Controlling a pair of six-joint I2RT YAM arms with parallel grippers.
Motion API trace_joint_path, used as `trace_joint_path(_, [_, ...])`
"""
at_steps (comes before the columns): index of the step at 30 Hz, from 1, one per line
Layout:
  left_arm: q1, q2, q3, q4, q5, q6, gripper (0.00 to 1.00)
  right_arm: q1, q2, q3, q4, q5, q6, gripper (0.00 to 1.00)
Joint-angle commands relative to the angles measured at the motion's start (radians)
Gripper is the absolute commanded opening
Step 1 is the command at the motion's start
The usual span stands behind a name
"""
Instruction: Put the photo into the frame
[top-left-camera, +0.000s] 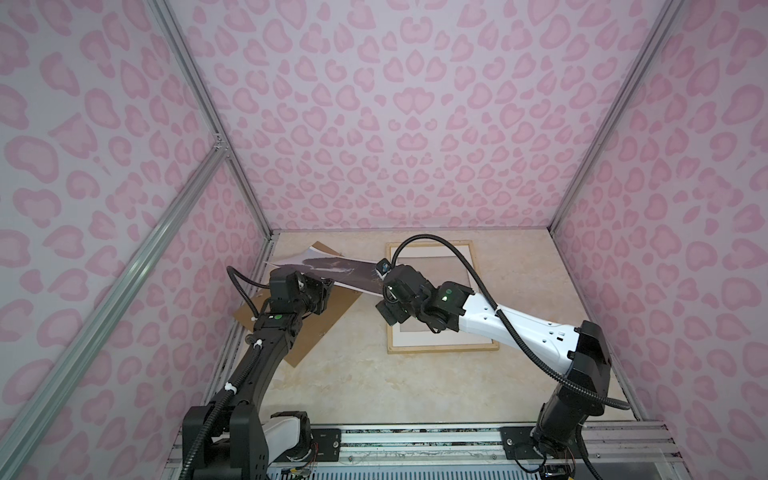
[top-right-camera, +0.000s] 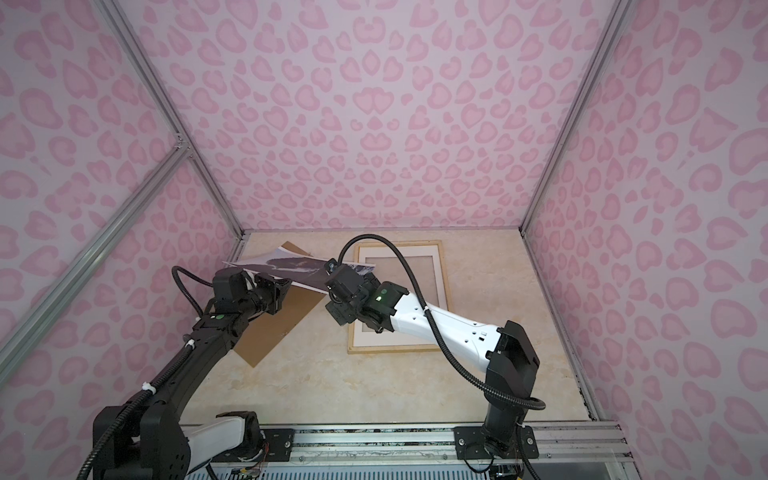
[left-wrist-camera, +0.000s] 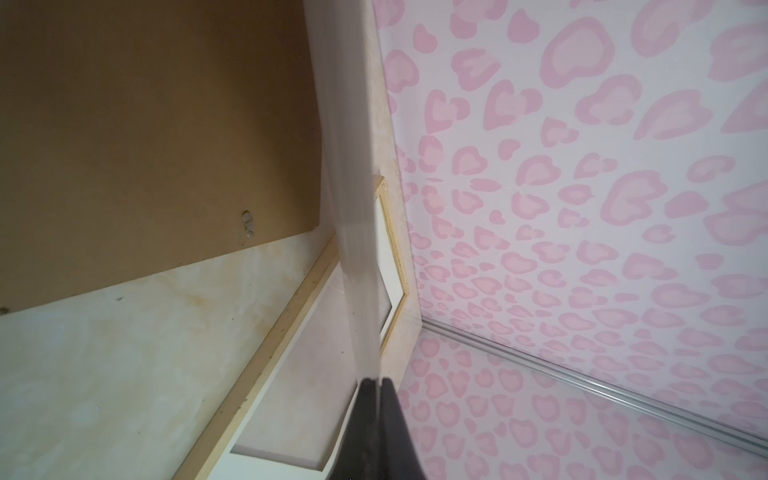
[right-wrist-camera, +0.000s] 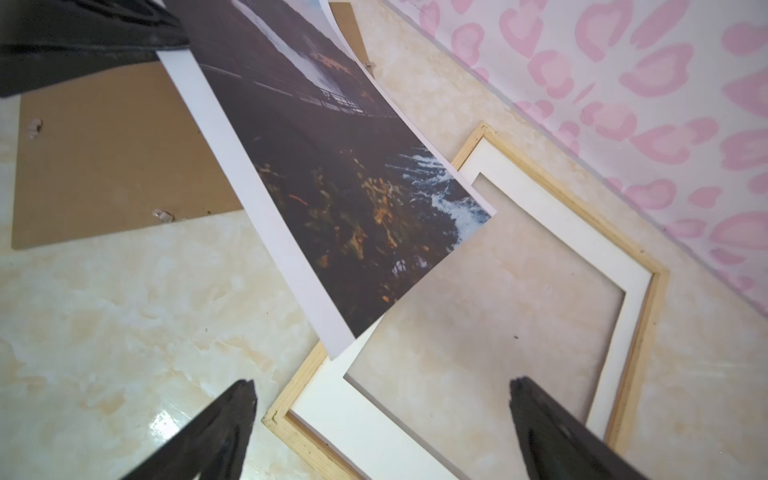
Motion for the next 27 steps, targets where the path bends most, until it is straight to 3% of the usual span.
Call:
trace_joint_path(1, [0.000,-0.004,0.033,-0.149,-0.014,0.104,0.03,0.037,0.050,0.079,-0.056,0.025,-0.167,0.98])
trace_joint_path(6, [0.000,0.004,0.057,-0.181,-0.017,0.128,0.03,0.082,0.133,0.213,-0.141,-0.186,-0.228,0.96])
trace_joint_path(13, [0.000,0.003,0.079,-0.202,-0.017,0.142,0.03,0.082,0.260,0.329,-0.231,-0.162,-0.239,0.89])
trace_joint_path(16, [0.000,0.001,0.086,-0.206,-0.012,0.143,0.03,0.073,0.307,0.365,-0.247,-0.150,-0.247,0.79])
trace_joint_path(25, [0.000,-0.003,0.095,-0.219,-0.018,0.150,0.03,0.067,0.367,0.418,-0.261,-0.124,-0.257,0.36])
trace_joint_path(27, [0.000,0.001,0.097,-0.222,-0.017,0.150,0.03,0.071,0.360,0.416,-0.258,-0.123,-0.256,0.31])
